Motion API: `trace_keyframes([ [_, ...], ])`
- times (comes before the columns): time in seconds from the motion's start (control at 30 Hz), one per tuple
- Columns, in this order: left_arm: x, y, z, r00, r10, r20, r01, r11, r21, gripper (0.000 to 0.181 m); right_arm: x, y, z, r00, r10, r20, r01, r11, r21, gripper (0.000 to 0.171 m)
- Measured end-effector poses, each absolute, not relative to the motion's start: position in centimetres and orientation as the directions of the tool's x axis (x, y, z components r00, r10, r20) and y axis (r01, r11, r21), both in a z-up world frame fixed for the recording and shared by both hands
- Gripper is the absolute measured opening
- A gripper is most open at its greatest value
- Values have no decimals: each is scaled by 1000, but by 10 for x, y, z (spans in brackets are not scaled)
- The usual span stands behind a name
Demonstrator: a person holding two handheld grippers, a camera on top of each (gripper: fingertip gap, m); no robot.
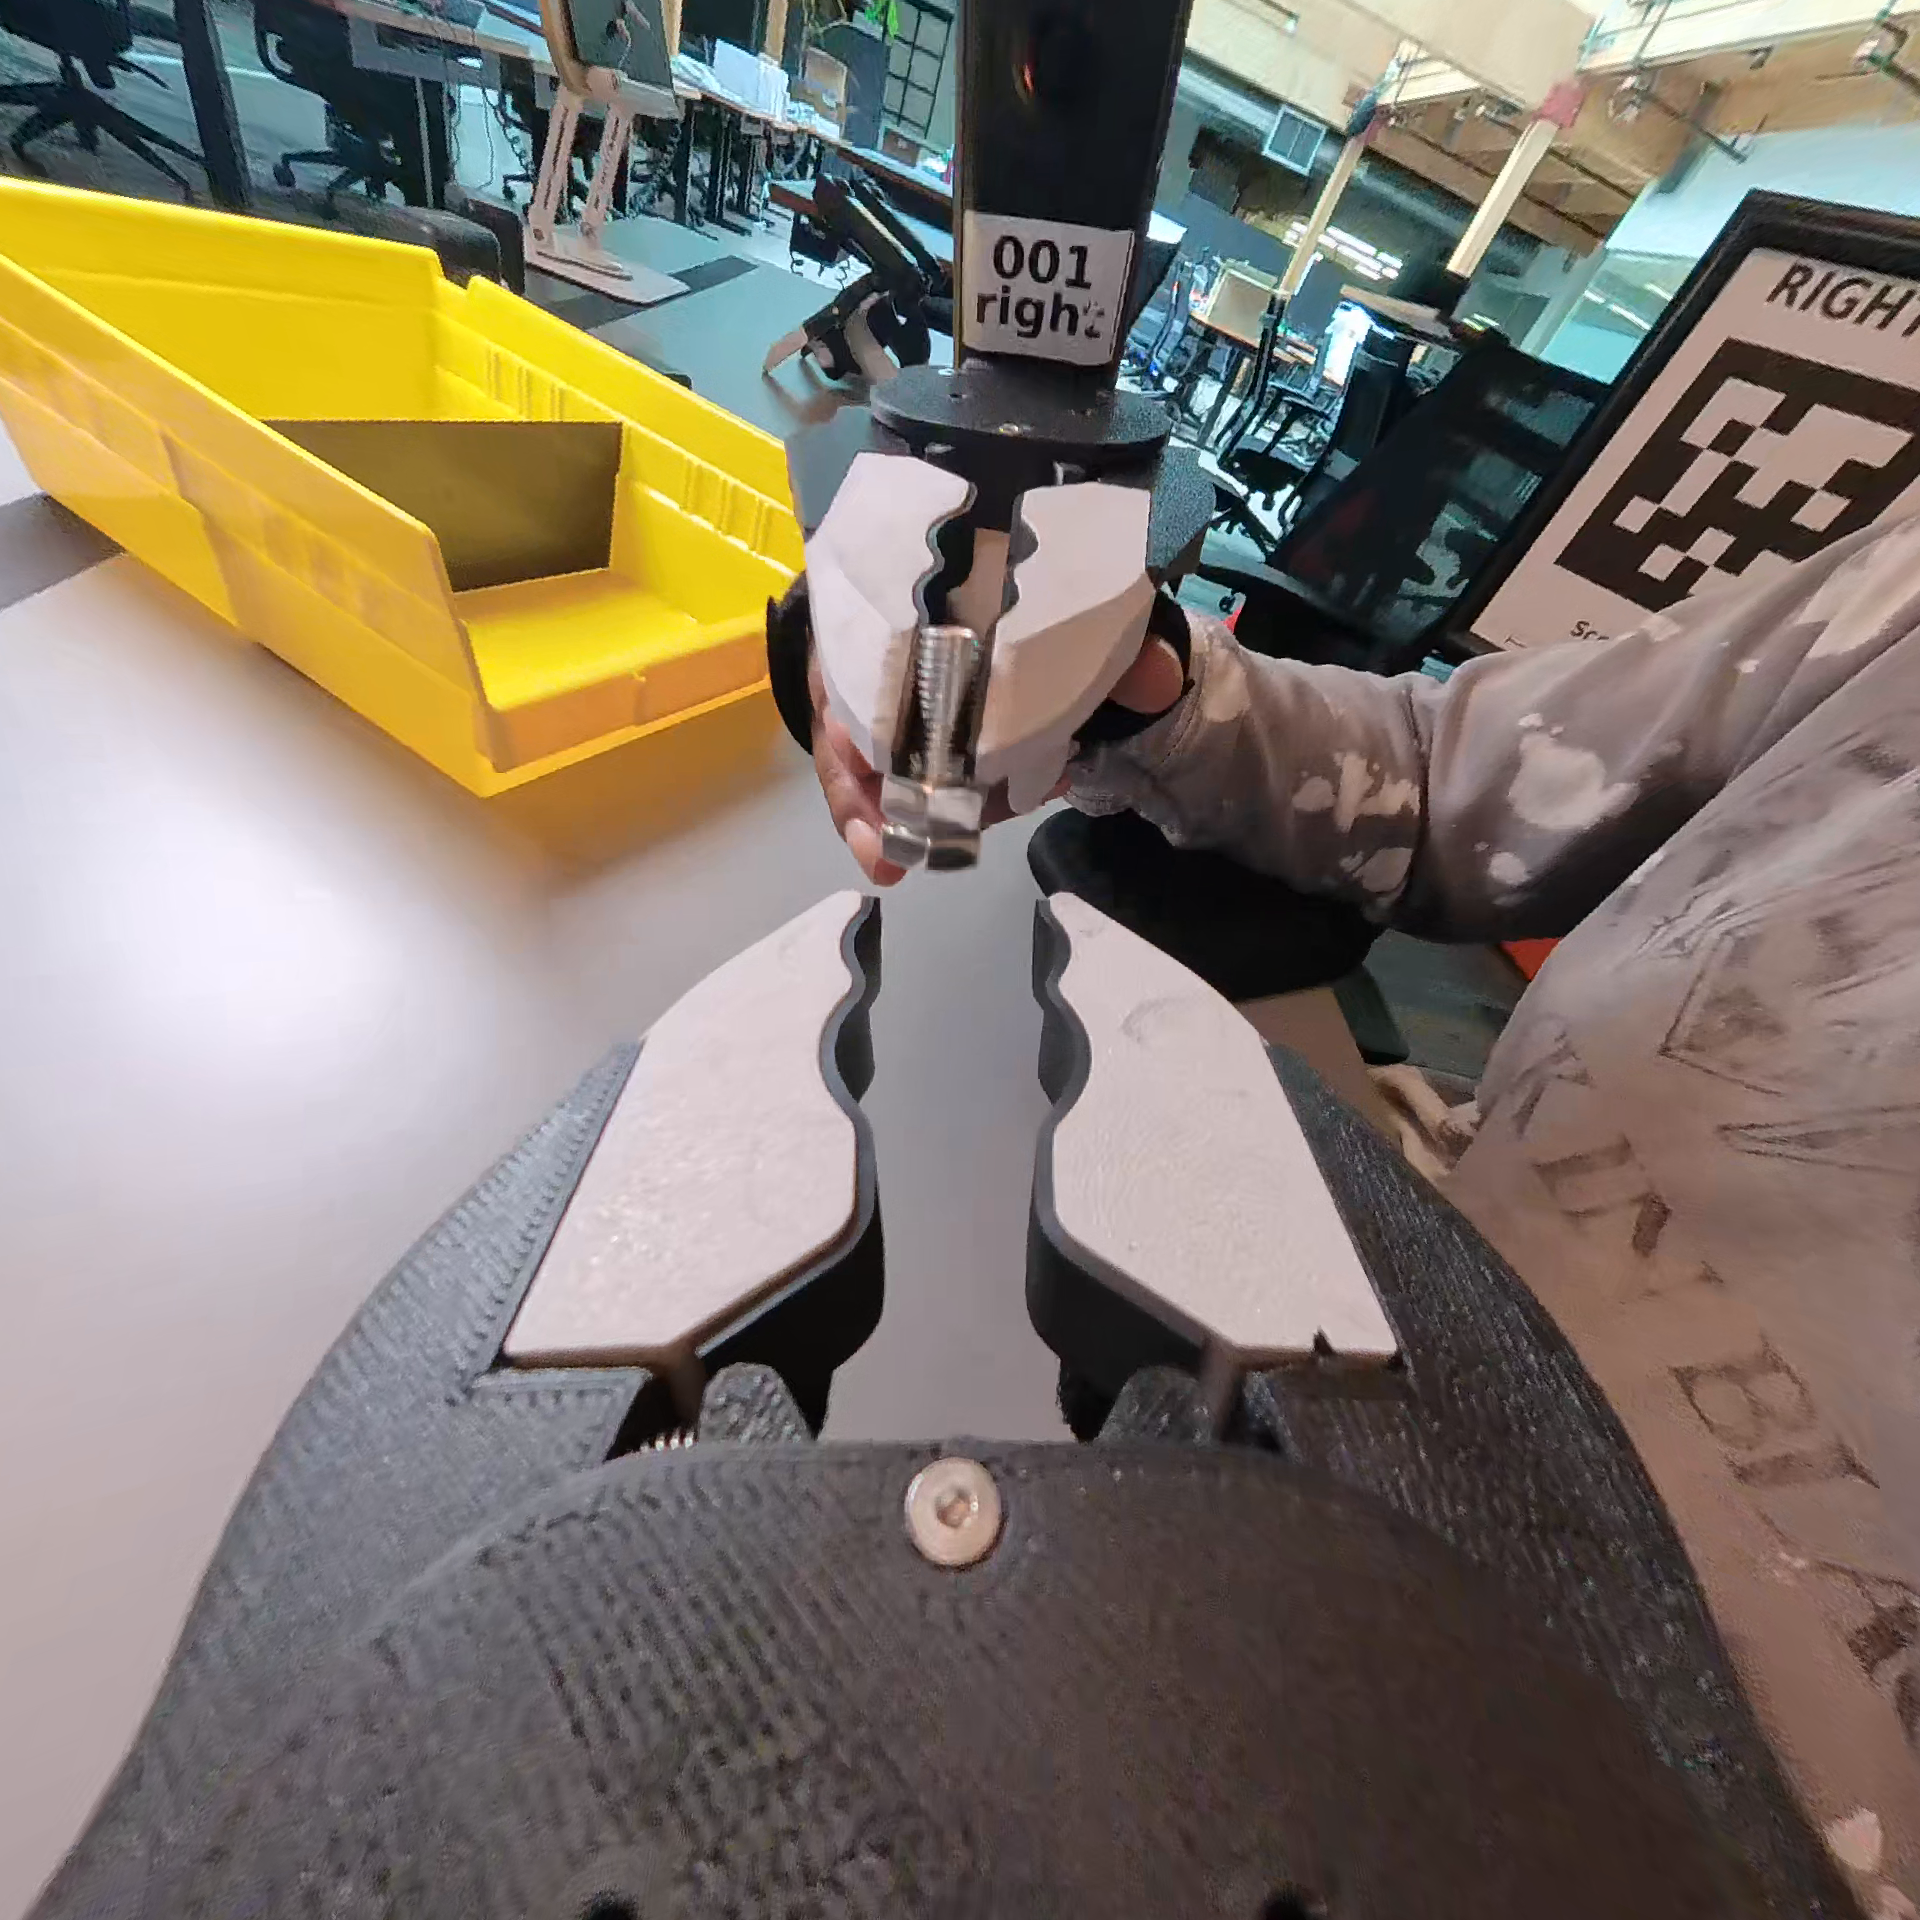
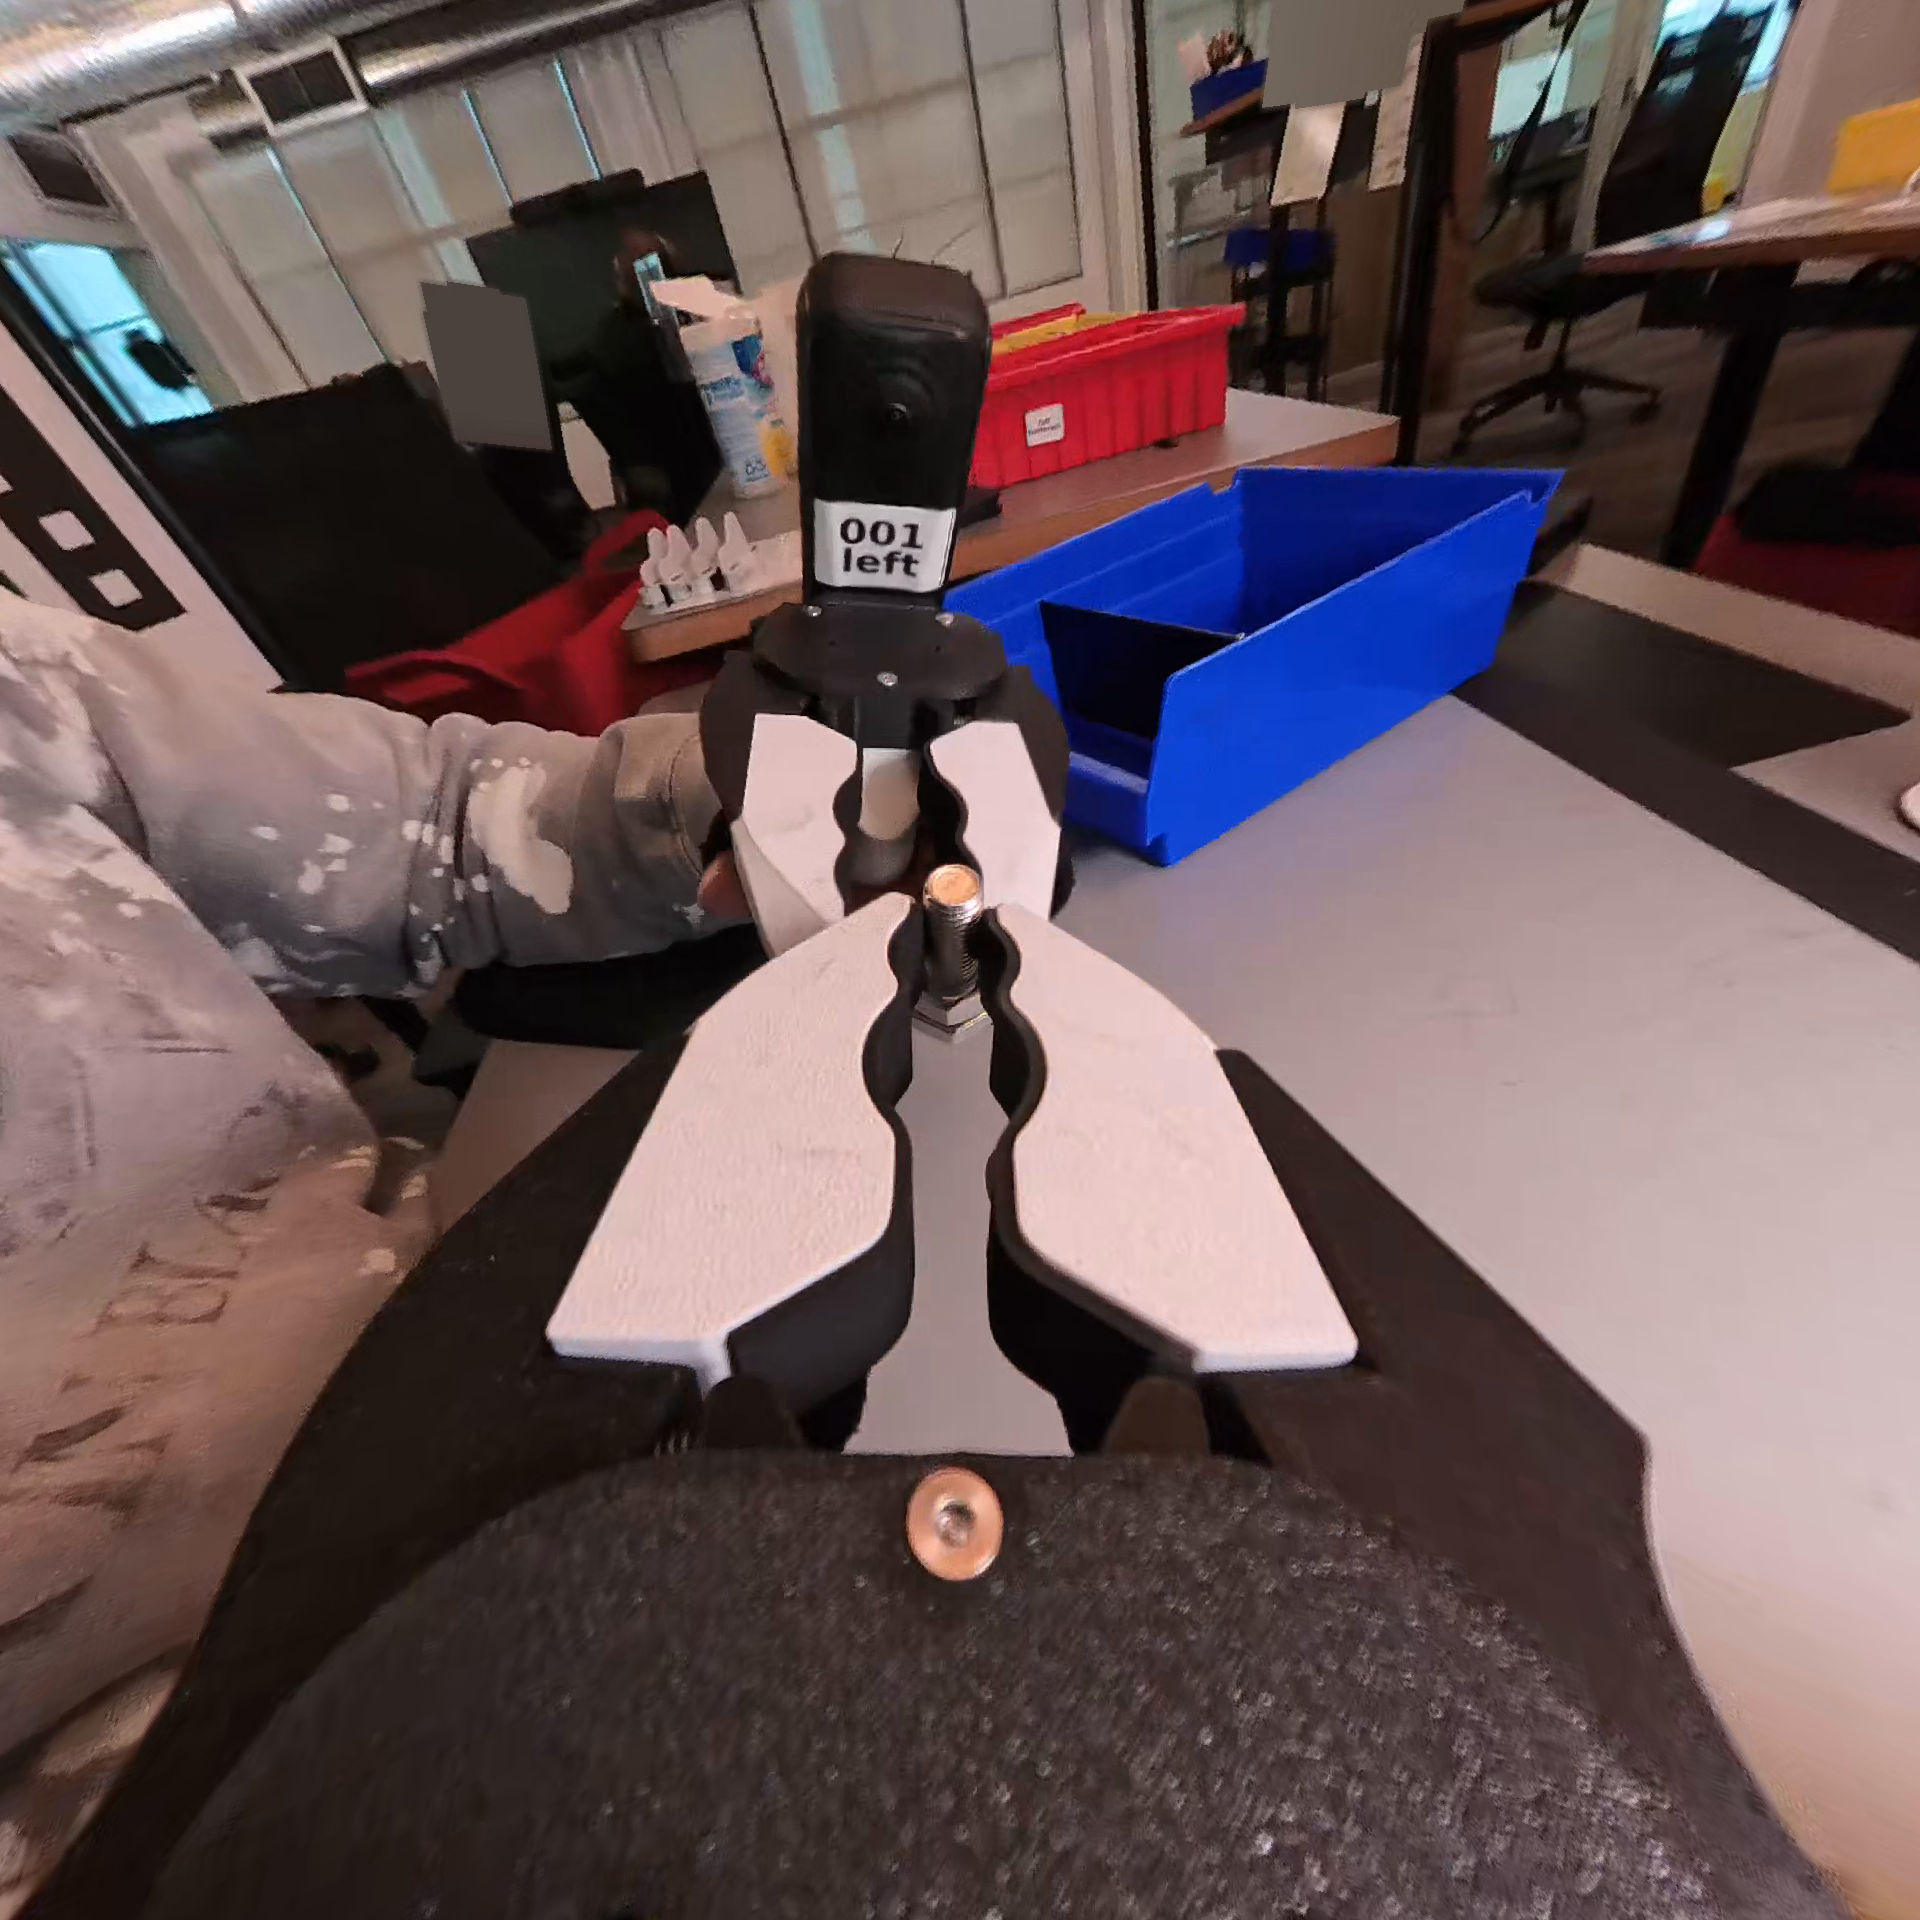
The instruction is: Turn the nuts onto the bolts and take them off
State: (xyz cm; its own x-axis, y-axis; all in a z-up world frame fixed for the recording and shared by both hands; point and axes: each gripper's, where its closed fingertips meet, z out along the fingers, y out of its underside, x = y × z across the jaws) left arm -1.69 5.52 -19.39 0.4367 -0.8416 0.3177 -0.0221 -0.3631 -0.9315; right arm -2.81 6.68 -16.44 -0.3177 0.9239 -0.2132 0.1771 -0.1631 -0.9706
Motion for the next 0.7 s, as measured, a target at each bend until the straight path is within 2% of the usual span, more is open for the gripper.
trace_keyframes([
  [0.17, -13, 58, -197, 461, -834, 302, -5, -342, -940, 19, -29, 59, -173, -337, 917, -212, 220, -142, -965, 9],
  [0.33, -11, 57, -197, 459, -838, 294, -2, -332, -943, 18, -29, 57, -173, -343, 914, -217, 231, -141, -963, 9],
  [0.7, -9, 62, -180, 505, -821, 267, 163, -213, -963, 18, -27, 59, -156, -342, 917, -206, 134, -169, -976, 12],
])
